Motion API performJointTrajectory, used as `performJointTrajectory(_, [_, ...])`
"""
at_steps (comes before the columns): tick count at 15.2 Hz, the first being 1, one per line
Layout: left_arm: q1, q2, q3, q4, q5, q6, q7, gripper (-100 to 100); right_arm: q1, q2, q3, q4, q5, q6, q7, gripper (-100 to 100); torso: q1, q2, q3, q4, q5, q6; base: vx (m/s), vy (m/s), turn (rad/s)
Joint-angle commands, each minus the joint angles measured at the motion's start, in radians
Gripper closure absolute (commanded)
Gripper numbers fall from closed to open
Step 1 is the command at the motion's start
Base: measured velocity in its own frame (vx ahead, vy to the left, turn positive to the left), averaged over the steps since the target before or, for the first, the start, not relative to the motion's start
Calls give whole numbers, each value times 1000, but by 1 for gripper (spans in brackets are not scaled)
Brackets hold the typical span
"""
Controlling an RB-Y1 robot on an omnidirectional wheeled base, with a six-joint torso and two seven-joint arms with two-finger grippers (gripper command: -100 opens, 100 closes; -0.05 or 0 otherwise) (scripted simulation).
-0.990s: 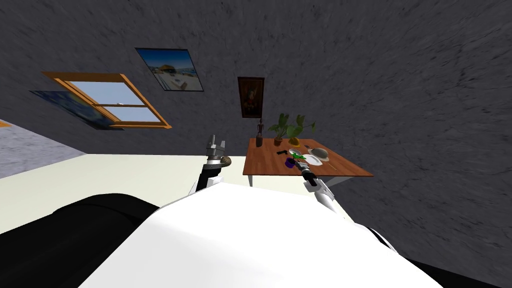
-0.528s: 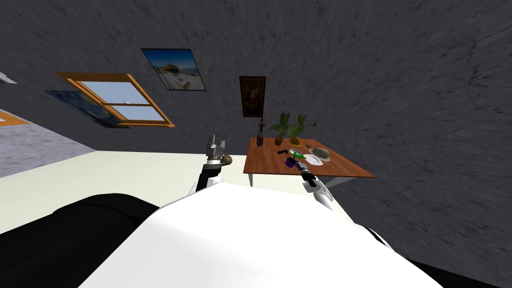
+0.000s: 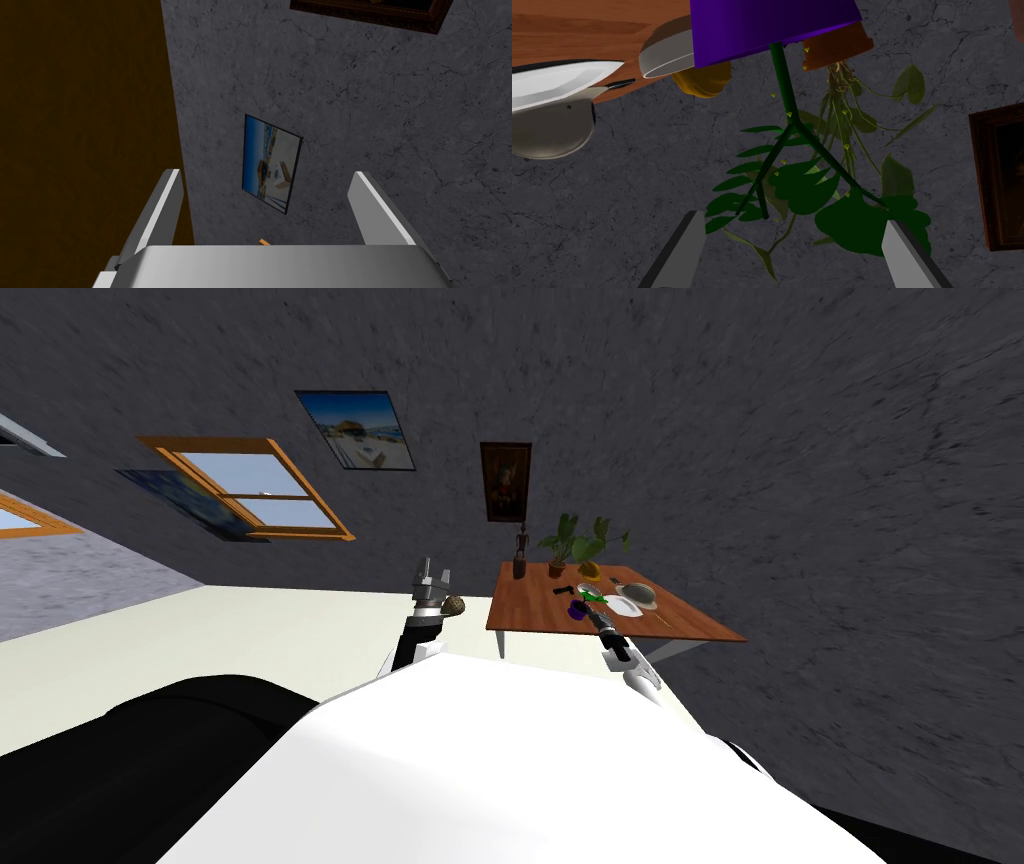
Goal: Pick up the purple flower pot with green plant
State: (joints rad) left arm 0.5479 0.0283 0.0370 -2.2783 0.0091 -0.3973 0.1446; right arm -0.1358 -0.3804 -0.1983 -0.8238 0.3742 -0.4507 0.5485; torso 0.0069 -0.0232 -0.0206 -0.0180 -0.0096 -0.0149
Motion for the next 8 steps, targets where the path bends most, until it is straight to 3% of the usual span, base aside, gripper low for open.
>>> performJointTrajectory(1, [0,0,0,0,0,0,0,0,-2,5,2,3,-24,0,-48,-100,0,0,0,0,0,0,-49,-55,16])
performJointTrajectory(2, [0,0,0,0,0,0,0,0,-2,5,2,3,-24,0,-48,-100,0,0,0,0,0,0,-32,-38,8])
performJointTrajectory(5, [0,0,0,0,0,0,0,0,-7,19,8,9,-91,5,-123,-100,0,-1,-1,0,0,0,-38,-46,11])
performJointTrajectory(7, [0,0,0,0,0,0,0,0,-7,19,8,9,-91,5,-145,-100,0,-1,0,0,0,0,-47,-53,10])
performJointTrajectory(8, [0,0,0,0,0,0,0,0,-11,26,12,13,-129,8,-179,-100,0,-1,0,0,0,0,-43,-44,8])
